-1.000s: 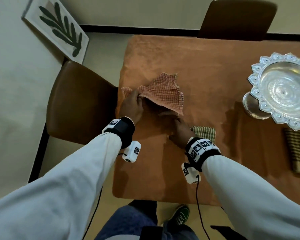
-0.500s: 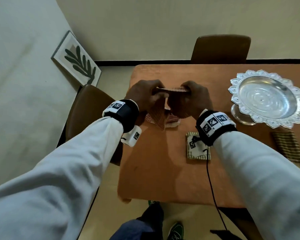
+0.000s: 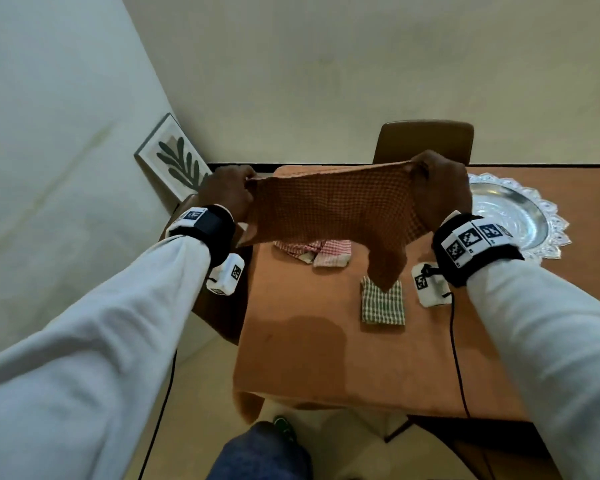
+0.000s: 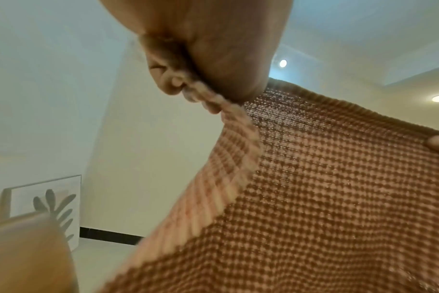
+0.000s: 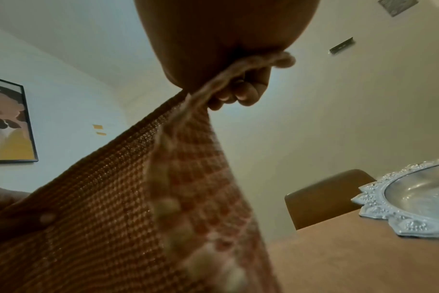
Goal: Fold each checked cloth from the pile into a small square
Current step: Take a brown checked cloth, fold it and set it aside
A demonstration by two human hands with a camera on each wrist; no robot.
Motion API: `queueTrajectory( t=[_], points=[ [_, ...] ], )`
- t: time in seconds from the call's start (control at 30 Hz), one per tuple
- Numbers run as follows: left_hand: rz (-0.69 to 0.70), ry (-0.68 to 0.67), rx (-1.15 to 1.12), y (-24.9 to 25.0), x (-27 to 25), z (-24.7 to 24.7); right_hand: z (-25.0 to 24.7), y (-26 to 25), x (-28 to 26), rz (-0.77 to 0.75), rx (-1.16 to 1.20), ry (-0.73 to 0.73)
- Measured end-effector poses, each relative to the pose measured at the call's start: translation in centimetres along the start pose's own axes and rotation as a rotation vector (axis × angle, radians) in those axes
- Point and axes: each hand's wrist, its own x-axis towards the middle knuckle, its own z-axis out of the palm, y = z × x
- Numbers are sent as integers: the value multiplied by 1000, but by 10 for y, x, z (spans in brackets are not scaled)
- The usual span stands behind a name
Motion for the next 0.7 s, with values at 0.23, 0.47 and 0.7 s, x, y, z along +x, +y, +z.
queueTrajectory(
  t=[0.23, 0.47, 0.7],
  points=[
    [-95, -78, -109, -6, 31, 56, 7, -10, 47, 139, 49, 242],
    [243, -685, 84, -5, 20, 188, 101, -2, 17, 92, -7, -176],
    [262, -773, 82, -20, 60, 266, 184, 7, -31, 295, 43, -200]
  ],
)
